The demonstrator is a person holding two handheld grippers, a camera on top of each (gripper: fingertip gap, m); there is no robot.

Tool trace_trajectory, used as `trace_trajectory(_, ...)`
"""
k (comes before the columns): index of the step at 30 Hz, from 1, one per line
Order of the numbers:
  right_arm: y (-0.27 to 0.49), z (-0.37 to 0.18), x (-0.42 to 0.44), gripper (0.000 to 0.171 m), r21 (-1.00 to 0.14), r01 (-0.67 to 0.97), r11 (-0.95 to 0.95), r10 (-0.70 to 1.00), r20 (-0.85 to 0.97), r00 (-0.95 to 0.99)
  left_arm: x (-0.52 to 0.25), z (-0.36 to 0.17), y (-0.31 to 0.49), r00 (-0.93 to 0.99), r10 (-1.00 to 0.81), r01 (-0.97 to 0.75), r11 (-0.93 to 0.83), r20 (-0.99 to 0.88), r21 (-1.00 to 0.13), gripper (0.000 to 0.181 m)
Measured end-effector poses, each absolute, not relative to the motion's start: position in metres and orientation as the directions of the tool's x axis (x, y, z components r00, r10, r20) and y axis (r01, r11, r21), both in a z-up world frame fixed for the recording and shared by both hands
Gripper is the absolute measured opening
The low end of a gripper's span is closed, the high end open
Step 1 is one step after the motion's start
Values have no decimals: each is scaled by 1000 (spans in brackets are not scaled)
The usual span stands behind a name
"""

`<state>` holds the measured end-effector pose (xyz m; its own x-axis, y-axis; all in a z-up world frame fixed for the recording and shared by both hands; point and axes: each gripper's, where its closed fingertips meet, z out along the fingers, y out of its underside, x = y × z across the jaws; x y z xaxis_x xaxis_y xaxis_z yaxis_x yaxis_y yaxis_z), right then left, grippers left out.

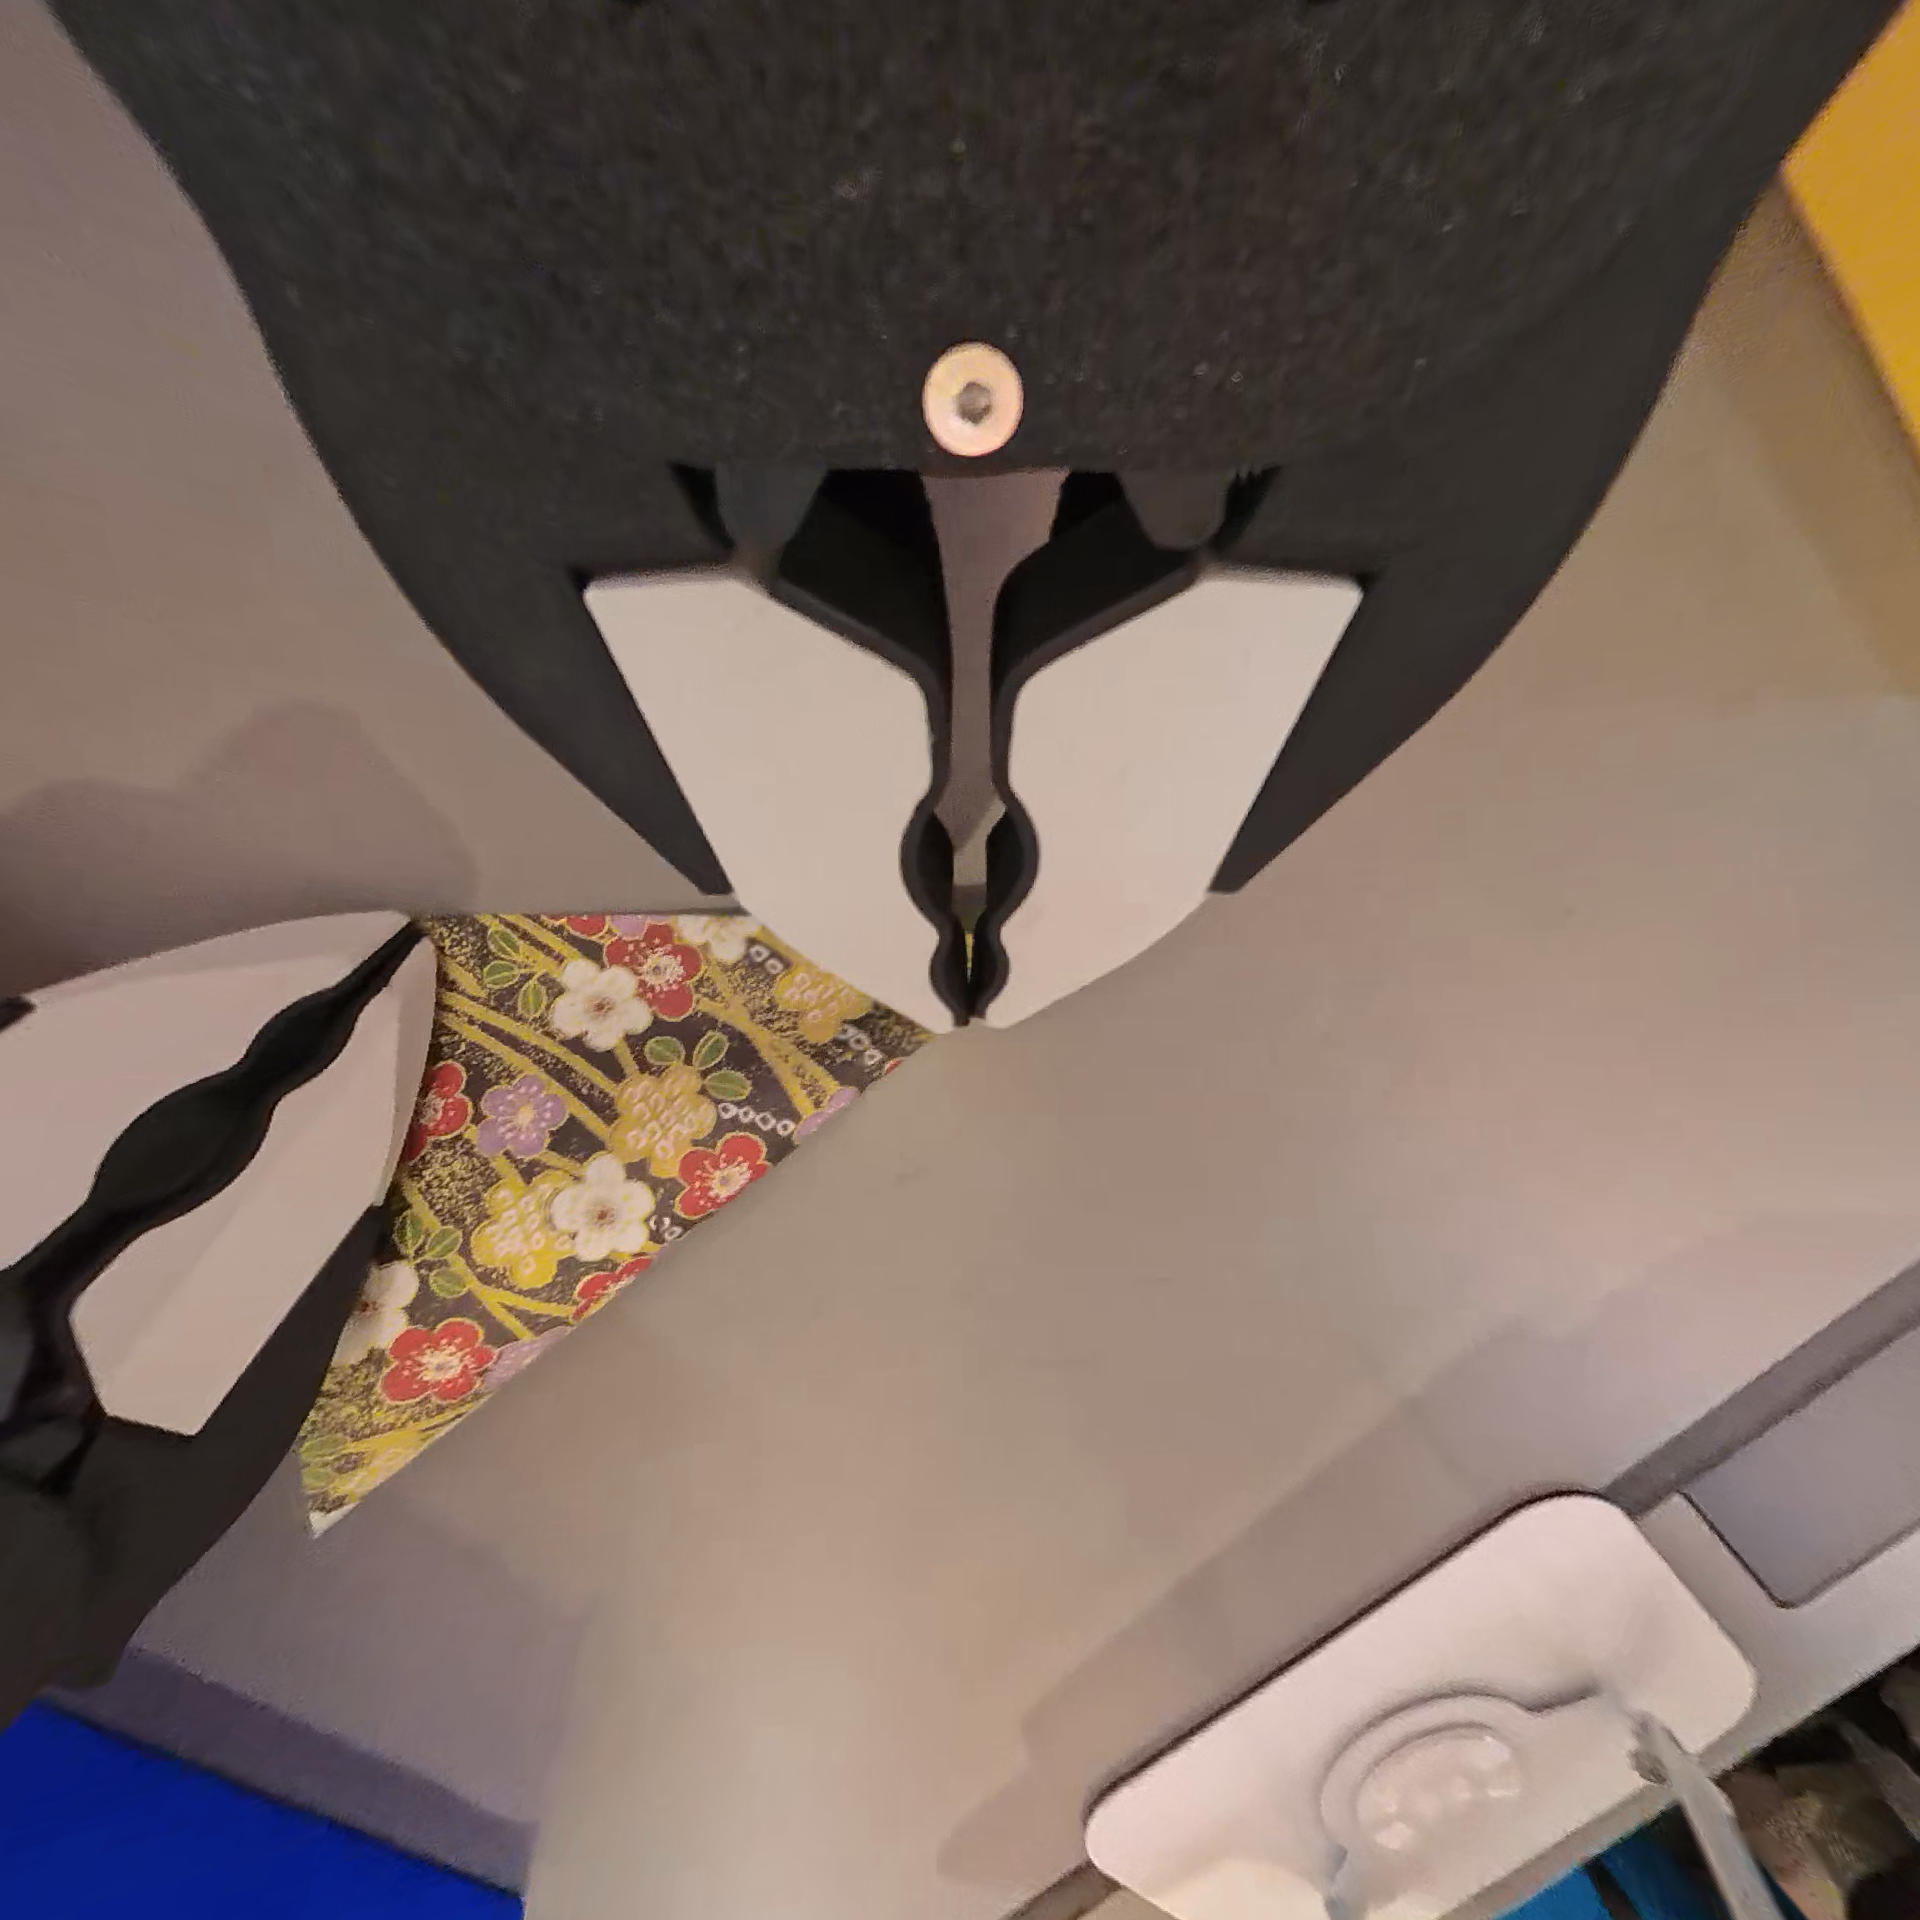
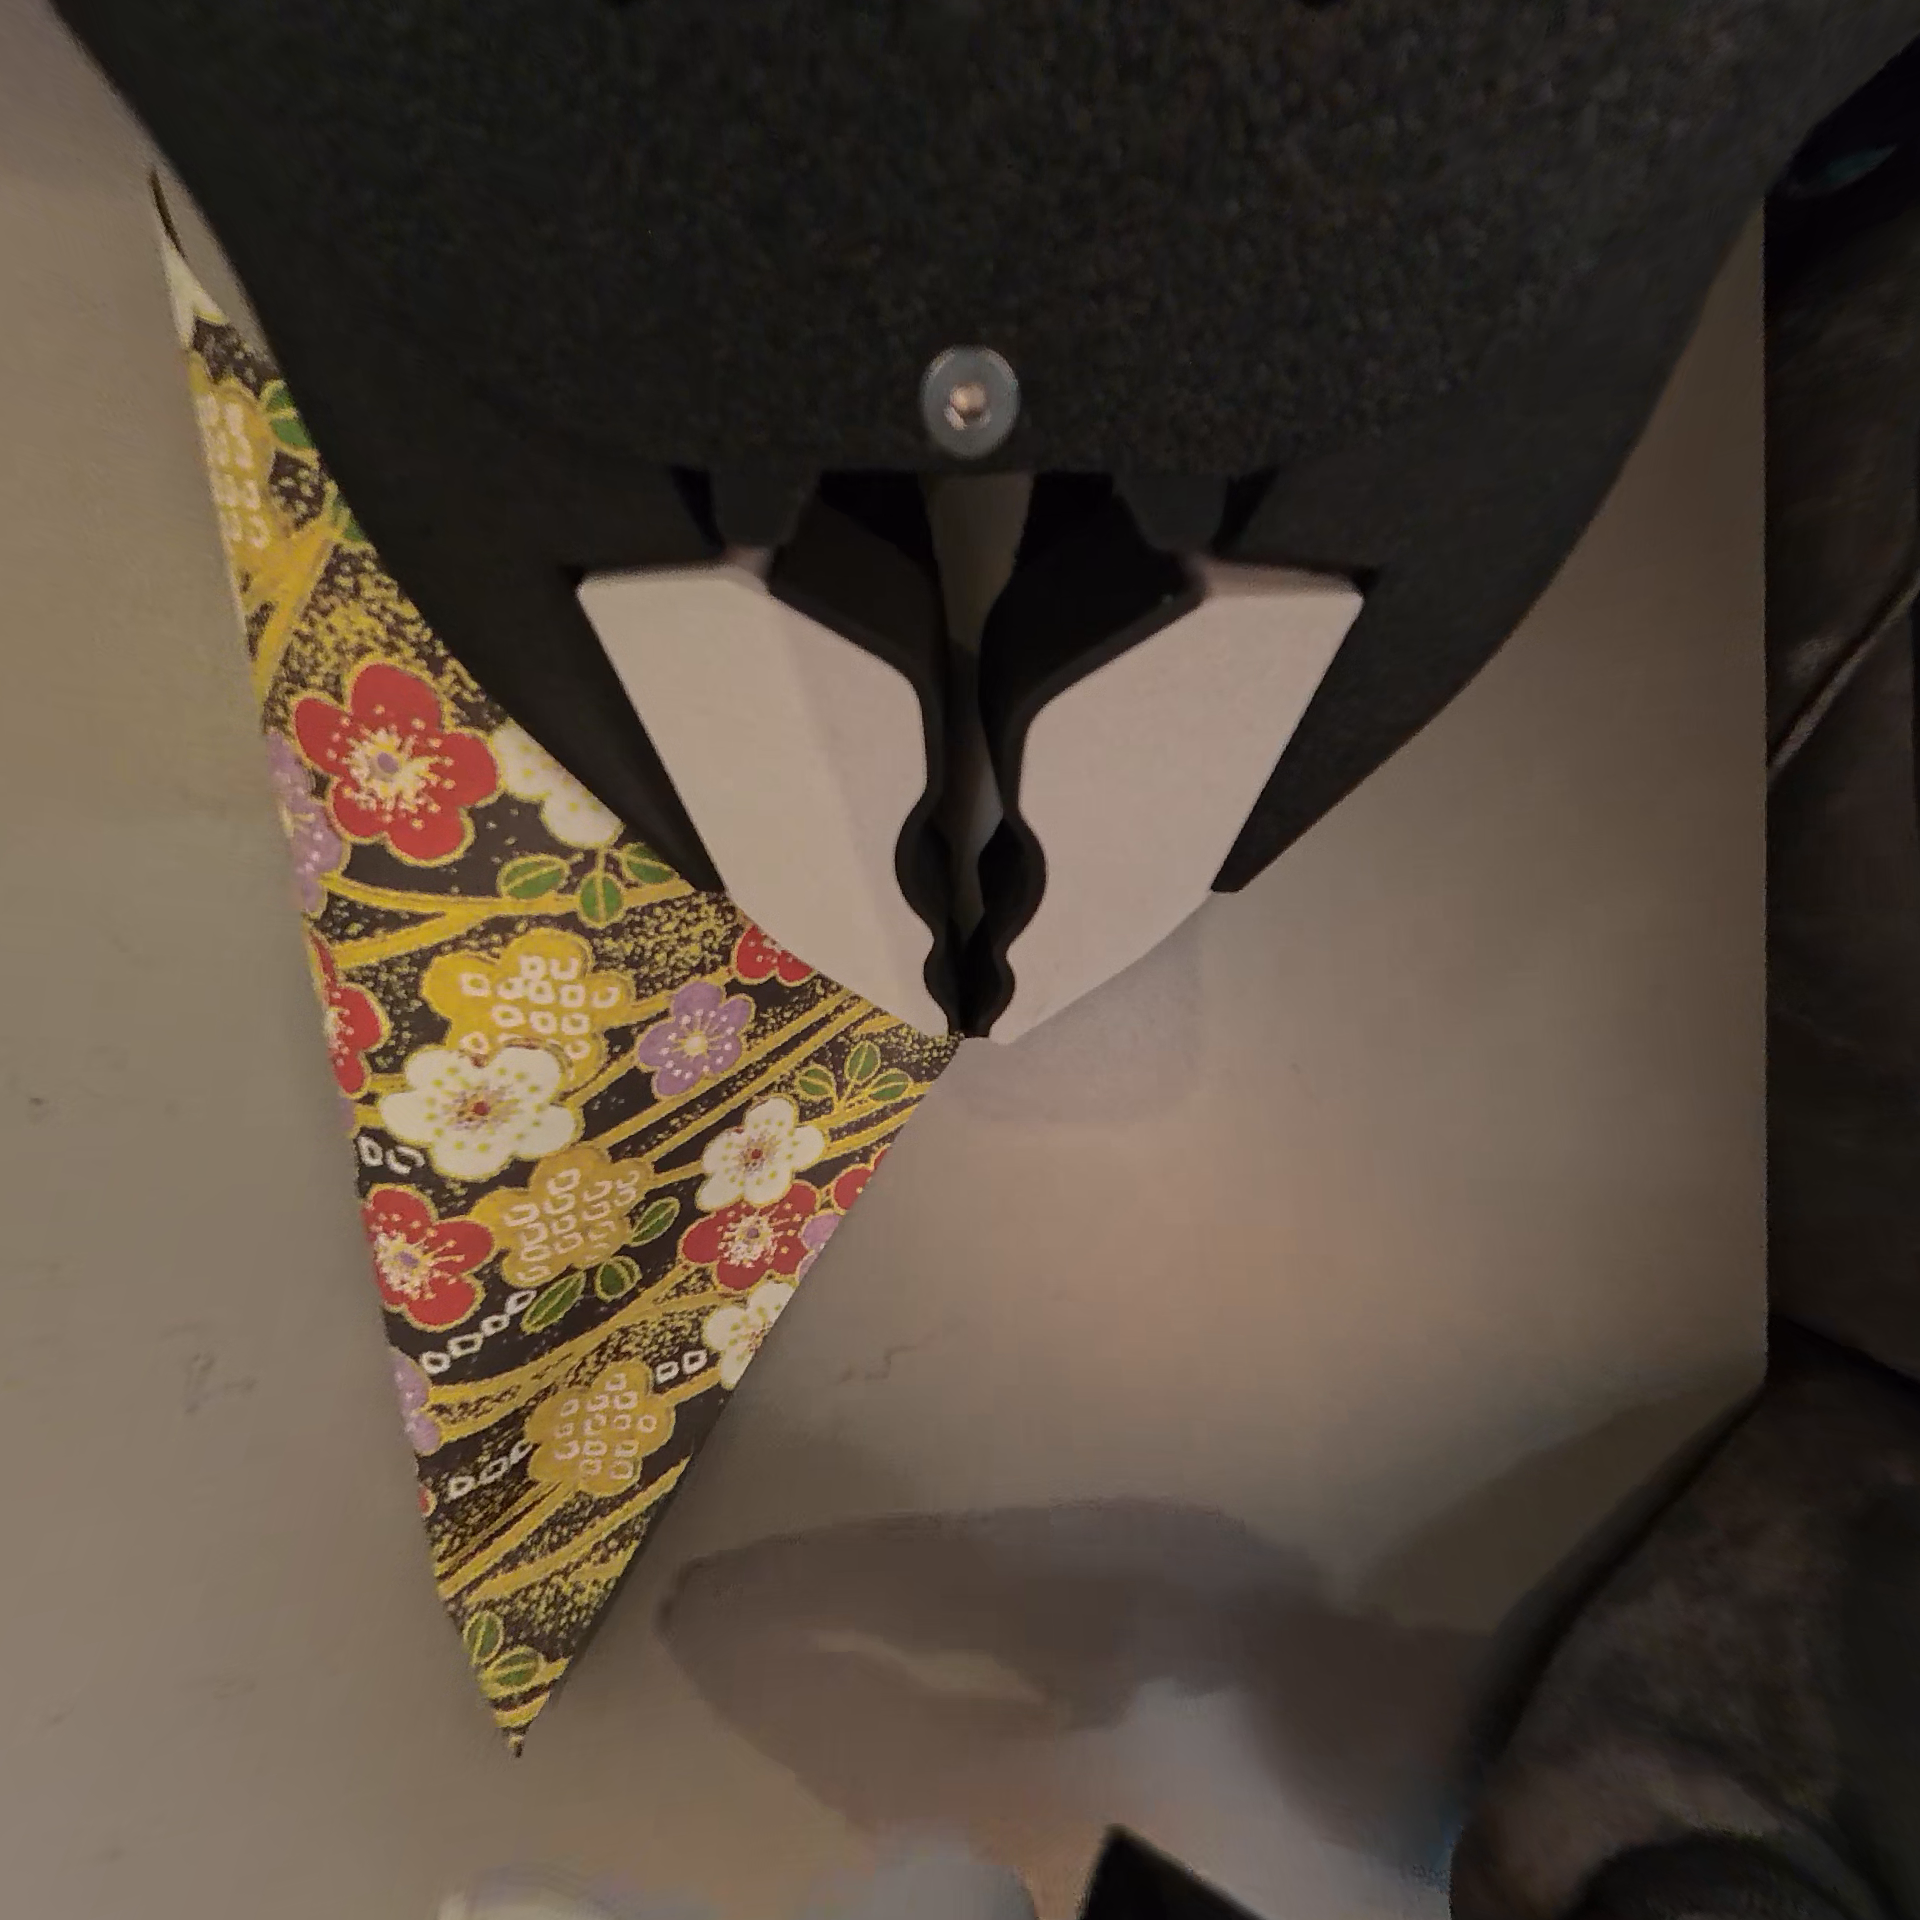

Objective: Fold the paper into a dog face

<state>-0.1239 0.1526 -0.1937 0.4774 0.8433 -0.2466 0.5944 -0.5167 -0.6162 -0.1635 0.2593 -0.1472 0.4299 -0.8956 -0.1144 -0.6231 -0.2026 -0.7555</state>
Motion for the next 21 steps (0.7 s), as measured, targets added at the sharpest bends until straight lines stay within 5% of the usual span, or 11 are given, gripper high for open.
trace_trajectory(7, 152, -194, -124, 0, -613, 595, -521, 840, -243, 485, -159, -185, 266, 450, -880, -713, -253, -151, -655, 0)
trace_trajectory(21, 152, -194, -125, 0, -619, 578, -531, 834, -260, 487, -174, -194, 280, 485, -863, -707, -295, -138, -643, 0)
